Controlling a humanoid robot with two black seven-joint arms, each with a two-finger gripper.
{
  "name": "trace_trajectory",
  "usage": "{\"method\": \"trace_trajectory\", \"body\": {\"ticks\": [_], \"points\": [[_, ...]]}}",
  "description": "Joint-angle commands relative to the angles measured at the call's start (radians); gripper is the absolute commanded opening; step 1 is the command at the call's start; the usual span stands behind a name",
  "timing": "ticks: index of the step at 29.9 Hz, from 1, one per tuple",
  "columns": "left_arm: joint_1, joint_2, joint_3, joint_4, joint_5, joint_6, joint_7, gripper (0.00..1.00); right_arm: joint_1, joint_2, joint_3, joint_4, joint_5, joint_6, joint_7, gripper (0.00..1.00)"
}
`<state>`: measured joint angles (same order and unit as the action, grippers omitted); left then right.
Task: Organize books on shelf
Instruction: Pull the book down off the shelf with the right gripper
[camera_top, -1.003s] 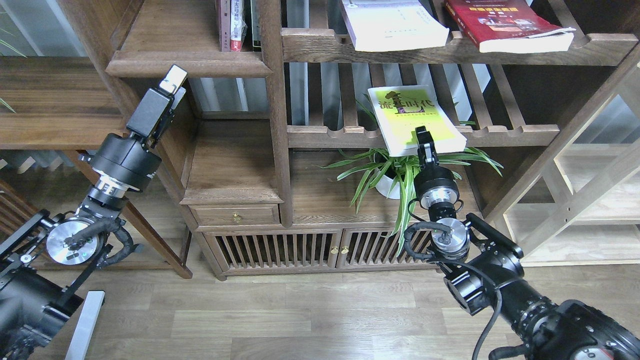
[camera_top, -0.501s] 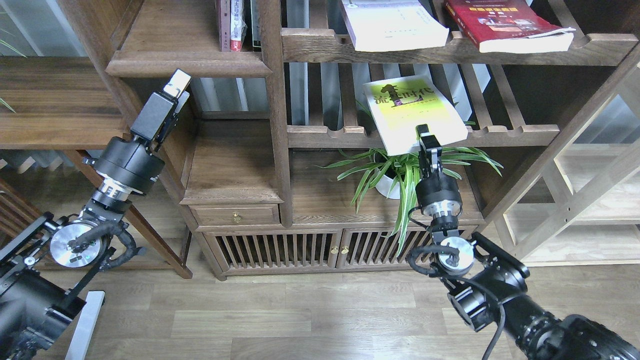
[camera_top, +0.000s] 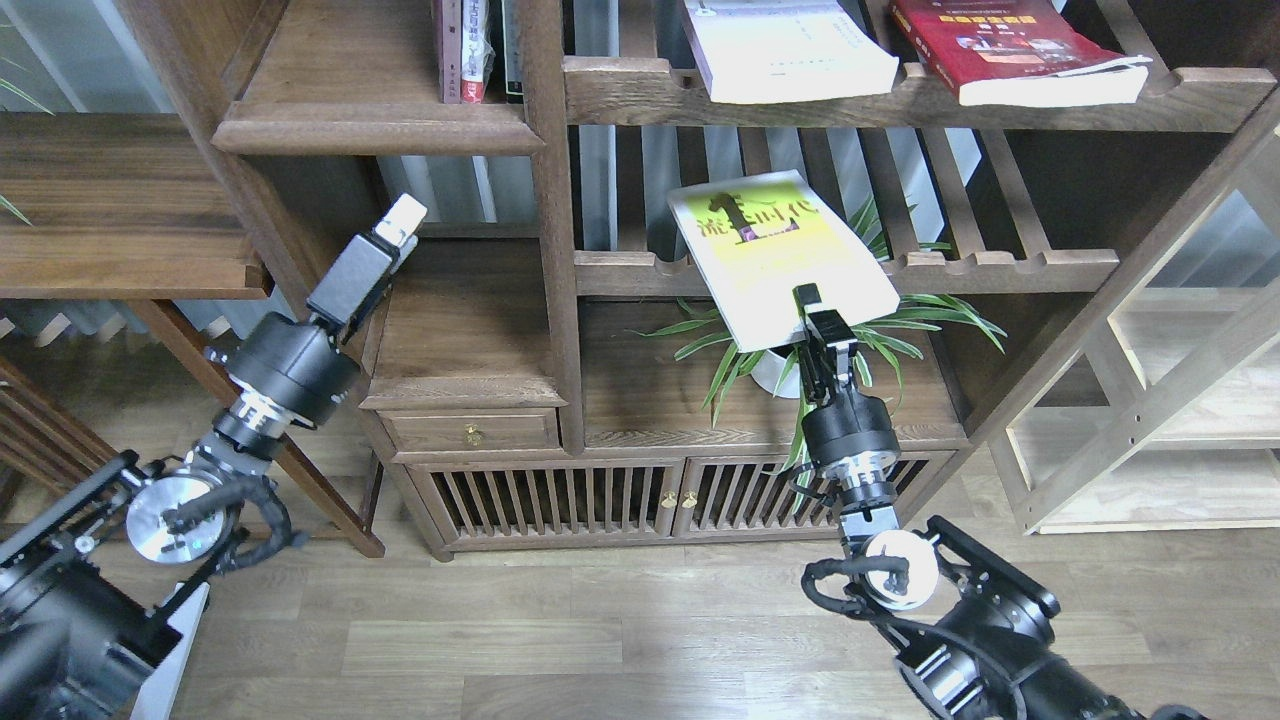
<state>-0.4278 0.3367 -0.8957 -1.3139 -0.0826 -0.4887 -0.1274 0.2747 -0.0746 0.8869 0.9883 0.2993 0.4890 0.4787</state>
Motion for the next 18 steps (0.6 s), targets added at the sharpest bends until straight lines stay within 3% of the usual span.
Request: {"method": "trace_trajectory", "body": {"ticks": [1,18], "points": [[0.014,0.001,0.040,0.016,0.000,0.000,-0.001,0.99,-0.040,-0.007,0.001,0.072,-0.029,0.000,0.000,0.03],[0.017,-0.013,0.141,0.022,-0.003,0.000,0.003,0.99,-0.150,0.042,-0.039,0.217,-0.198,0.000,-0.022,0.03]]}}
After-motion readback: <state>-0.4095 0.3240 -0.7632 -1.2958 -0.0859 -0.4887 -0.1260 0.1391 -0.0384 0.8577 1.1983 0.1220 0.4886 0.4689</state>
